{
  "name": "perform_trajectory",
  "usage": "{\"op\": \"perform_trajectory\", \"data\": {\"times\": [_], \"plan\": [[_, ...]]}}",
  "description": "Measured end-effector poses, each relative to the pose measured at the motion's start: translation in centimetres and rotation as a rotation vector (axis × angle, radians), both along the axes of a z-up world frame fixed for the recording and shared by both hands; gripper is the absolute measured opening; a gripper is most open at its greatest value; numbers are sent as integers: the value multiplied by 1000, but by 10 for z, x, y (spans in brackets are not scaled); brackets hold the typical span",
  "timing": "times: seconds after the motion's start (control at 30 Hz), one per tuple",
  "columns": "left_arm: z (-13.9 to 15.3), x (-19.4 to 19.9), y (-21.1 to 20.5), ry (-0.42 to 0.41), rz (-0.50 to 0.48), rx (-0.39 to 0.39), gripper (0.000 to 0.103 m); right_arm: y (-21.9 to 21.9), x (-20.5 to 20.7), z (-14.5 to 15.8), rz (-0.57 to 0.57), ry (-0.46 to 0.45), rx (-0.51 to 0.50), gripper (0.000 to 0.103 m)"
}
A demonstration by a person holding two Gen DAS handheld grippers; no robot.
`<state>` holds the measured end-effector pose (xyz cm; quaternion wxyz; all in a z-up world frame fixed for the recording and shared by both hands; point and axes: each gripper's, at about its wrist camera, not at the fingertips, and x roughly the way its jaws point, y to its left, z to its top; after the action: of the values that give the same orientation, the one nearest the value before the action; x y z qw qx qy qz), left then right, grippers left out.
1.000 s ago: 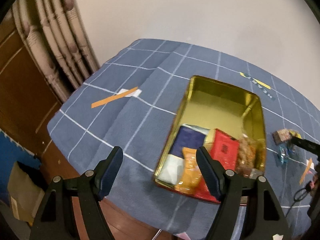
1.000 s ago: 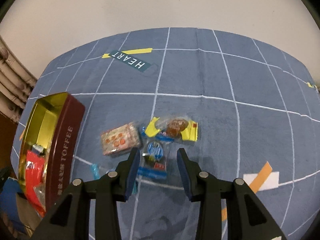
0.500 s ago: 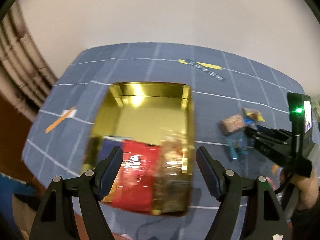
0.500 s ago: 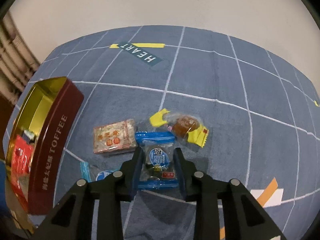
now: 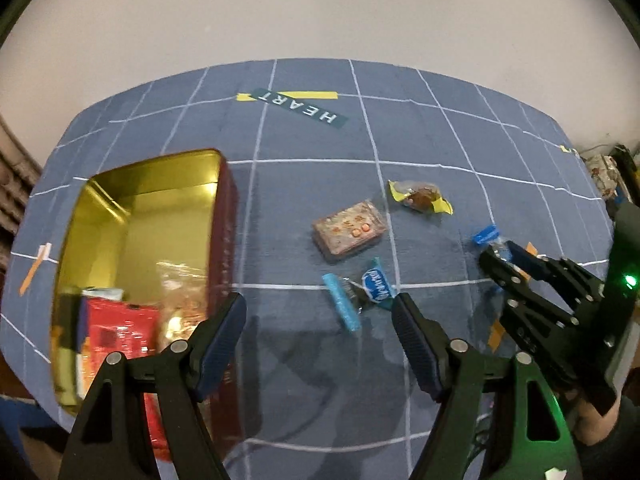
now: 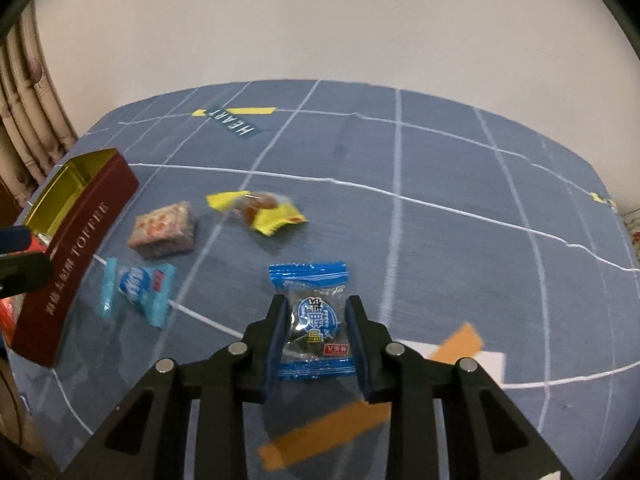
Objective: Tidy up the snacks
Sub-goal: 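Grasp the light-blue wrapped candy with the left gripper, then carry the light-blue candy toward the tin with the left gripper while the right gripper holds the blue candy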
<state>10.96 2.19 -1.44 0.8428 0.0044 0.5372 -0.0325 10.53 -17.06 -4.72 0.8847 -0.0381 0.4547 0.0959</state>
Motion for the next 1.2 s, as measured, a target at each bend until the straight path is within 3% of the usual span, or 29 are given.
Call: {"op": "perform_trajectory", "data": {"times": [0.3,0.47,0.6,0.8,1.2], "plan": [[-24,18,-20,48,-16,-39,67,-30,-4,-3,-27,-68,-31,30],[-39,28,-21,100,8,-59,51,-37,-7,-4,-48,-69,3,30],[-44,32,-16,114,30,-80,47,-36,-6,-6,-46,-62,9,30],[-45,33,-15,122,15,-98,32,-35,-4,-8,-46,-49,11,30],[-36,17,-14,95,-8,-86,29,-30,-3,-8,-43,-51,-29,31]]}}
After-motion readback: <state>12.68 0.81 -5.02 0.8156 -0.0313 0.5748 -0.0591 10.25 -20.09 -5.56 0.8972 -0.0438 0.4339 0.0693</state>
